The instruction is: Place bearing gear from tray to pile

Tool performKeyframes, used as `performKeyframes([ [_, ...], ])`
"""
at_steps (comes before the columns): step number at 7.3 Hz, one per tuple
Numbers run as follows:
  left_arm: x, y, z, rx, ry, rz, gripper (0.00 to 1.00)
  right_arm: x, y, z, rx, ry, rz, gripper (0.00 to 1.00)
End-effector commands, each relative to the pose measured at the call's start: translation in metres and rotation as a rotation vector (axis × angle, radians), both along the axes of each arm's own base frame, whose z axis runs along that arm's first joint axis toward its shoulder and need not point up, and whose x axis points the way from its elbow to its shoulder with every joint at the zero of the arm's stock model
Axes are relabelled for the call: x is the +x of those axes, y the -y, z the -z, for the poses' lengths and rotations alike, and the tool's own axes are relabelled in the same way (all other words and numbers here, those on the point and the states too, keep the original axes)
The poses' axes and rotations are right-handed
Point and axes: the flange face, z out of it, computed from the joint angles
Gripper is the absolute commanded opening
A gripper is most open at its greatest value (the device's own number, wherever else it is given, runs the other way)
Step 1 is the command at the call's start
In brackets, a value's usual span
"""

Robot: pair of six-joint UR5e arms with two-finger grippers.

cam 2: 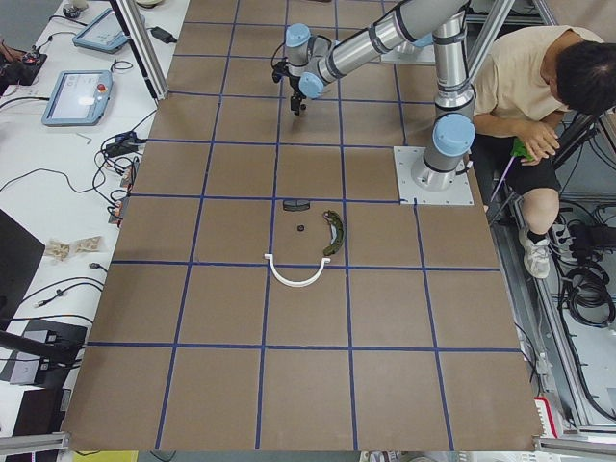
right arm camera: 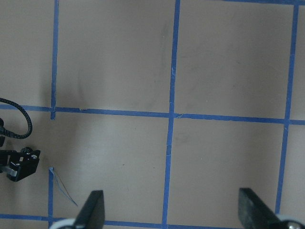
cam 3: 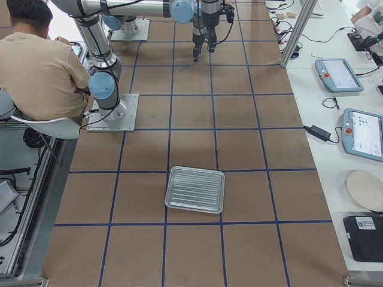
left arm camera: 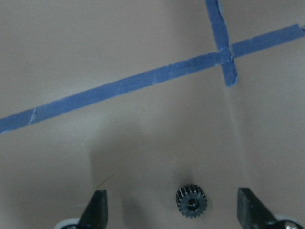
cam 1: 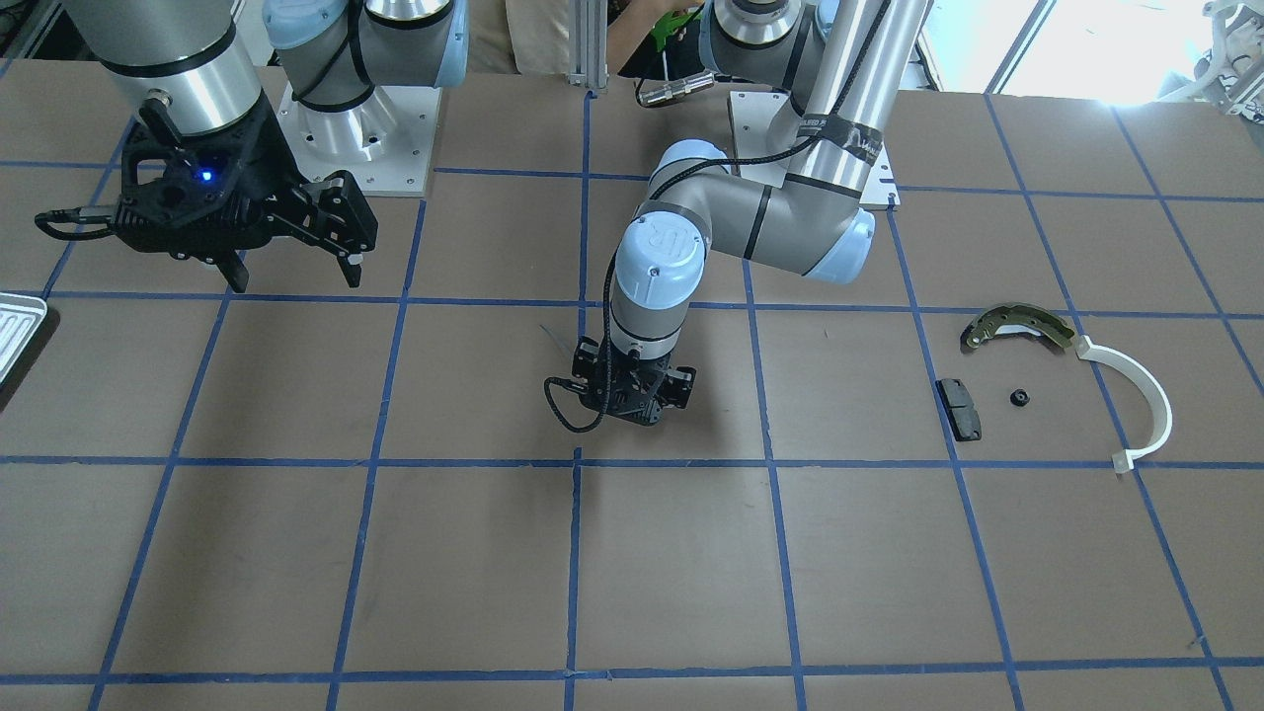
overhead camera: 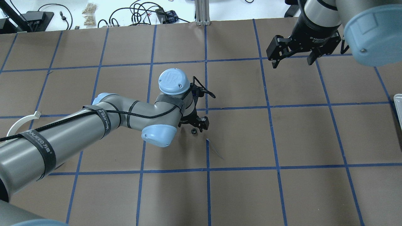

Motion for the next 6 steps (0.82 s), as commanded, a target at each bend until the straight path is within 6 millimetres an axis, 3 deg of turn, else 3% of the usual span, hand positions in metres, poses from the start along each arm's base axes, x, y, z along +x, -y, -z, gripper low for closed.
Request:
performKeyframes([
  [1,-0.004,-0.002,0.006,0.009,0.003,0.008,0.41,0.000,-0.004,0.006,0.009,0.005,0.026,1.00],
  [2,-0.005,-0.002,0.005,0.005,0.002,0.008,0.02,0.000,-0.005,0.005,0.010,0.011,0.096,1.00],
  [4,-0.005,-0.001,0.003,0.002,0.001,0.009,0.00,0.001,-0.007,0.002,0.005,0.012,0.107,1.00],
  [6,0.004,0.005,-0.015,-0.014,0.000,0.011,0.00,0.001,-0.007,0.005,0.011,0.011,0.097,1.00],
])
